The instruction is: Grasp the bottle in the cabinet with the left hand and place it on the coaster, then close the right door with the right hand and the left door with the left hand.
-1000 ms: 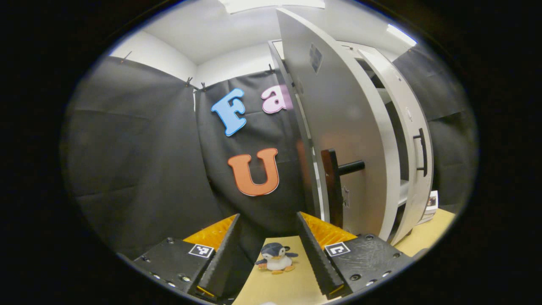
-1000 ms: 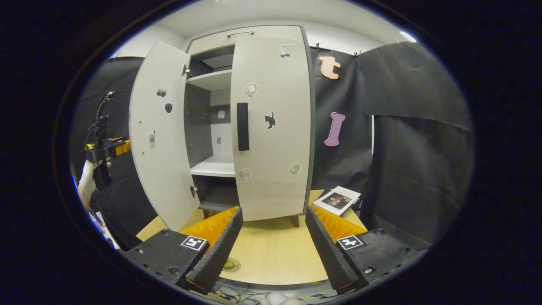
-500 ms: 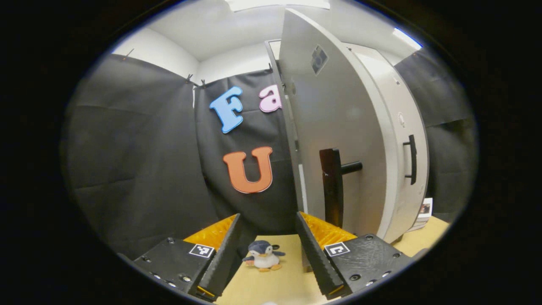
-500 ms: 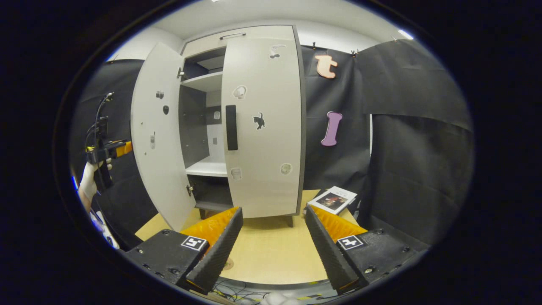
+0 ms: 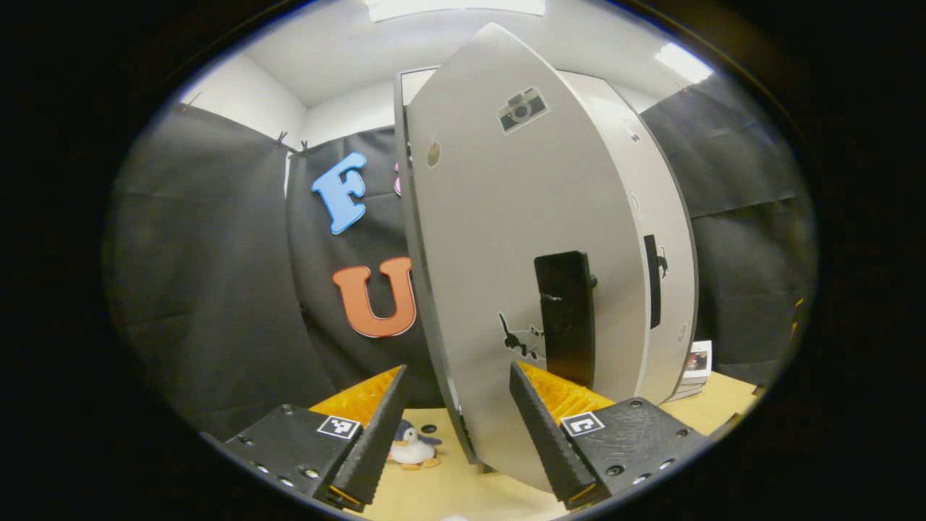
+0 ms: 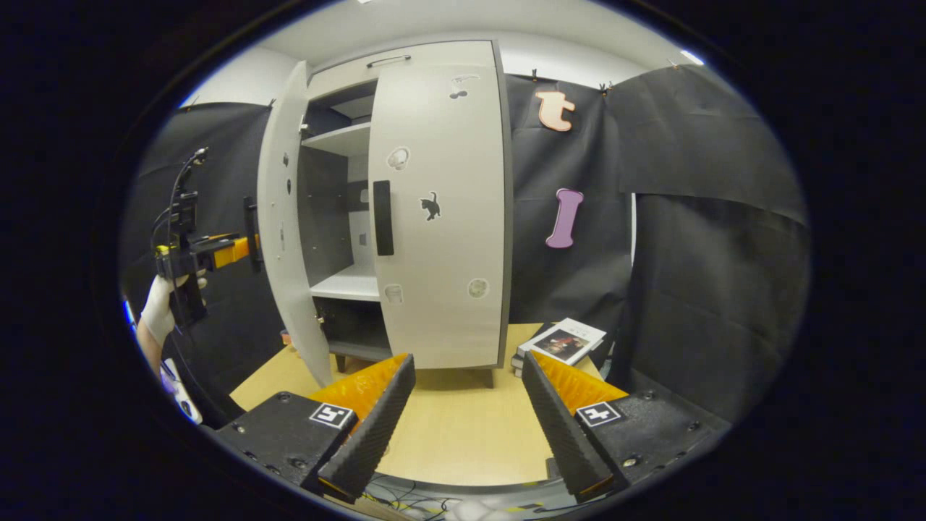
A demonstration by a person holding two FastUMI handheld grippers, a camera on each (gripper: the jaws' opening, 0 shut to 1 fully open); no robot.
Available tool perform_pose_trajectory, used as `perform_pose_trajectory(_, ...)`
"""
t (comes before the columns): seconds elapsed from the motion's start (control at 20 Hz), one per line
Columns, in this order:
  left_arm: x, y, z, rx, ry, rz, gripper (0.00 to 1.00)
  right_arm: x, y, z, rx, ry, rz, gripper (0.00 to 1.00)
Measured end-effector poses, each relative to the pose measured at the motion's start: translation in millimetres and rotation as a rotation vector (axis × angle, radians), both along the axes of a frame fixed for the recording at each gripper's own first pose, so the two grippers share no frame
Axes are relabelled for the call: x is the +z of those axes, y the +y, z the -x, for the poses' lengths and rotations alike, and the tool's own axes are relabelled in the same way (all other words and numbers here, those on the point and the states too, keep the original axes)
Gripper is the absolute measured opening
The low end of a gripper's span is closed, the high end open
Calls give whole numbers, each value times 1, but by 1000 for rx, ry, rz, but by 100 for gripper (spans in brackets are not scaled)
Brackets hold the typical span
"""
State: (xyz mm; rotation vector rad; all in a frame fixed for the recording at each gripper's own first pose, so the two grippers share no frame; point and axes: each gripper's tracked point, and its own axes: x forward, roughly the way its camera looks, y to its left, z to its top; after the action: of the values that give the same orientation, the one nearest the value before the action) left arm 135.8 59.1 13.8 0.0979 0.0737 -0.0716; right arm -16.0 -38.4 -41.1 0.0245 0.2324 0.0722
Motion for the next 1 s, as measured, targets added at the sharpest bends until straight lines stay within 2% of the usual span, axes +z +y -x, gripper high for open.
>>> perform_pose_trajectory(0.15, -3, -12, -6, -26, 14, 37, 96, 1, -1, 3, -8, -8, -5, 97)
perform_pose_trajectory(0.3, -4, -12, -3, -10, 11, 22, 96, 1, -2, 1, -13, -8, -8, 98)
perform_pose_trajectory(0.45, 0, -17, 3, -18, -6, 50, 97, 2, 4, -4, -12, -12, -12, 98)
perform_pose_trajectory(0.75, 6, -30, 38, -40, -24, 78, 97, 12, 24, -15, 7, -43, -18, 97)
perform_pose_trajectory(1.0, 8, -24, 62, 19, -7, 92, 97, 20, 35, -20, 13, -73, -40, 97)
